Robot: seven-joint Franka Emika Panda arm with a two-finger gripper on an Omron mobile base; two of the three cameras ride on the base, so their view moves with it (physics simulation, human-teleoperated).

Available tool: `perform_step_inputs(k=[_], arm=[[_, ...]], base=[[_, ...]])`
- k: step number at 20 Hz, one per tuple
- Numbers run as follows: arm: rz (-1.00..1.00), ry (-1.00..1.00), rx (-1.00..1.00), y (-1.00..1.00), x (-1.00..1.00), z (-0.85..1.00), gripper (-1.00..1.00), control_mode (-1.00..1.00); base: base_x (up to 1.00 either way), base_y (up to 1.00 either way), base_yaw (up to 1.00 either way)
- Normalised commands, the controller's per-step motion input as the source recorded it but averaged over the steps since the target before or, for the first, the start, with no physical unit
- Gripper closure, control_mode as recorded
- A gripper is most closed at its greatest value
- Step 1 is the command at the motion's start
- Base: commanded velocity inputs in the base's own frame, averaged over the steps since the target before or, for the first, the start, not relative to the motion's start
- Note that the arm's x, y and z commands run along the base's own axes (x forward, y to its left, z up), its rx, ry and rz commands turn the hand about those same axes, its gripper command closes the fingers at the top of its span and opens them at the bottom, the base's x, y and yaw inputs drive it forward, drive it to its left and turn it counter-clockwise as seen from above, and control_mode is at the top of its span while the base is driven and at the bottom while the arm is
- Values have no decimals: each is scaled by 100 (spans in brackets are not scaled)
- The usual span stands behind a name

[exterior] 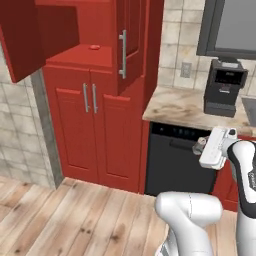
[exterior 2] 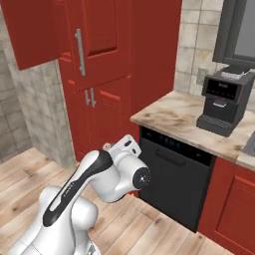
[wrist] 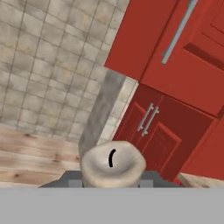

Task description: Pick the candle and candle from the dining table and place them in the open cabinet. Close the cabinet after placing the objects.

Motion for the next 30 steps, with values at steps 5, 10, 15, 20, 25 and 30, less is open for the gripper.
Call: perform_step_inputs(k=[5,10,15,20,25,30], arm=[[0,0,0,0,0,0,100,100],[0,0,0,0,0,0,100,100],[0,0,0,0,0,0,100,100],[0,0,0,0,0,0,100,100],[0,0,0,0,0,0,100,100],[0,0,0,0,0,0,100,100]], base=[[4,97,-30],[3,96,-30],[7,97,-31],[11,91,-31],[20,75,-30],[56,46,-31]])
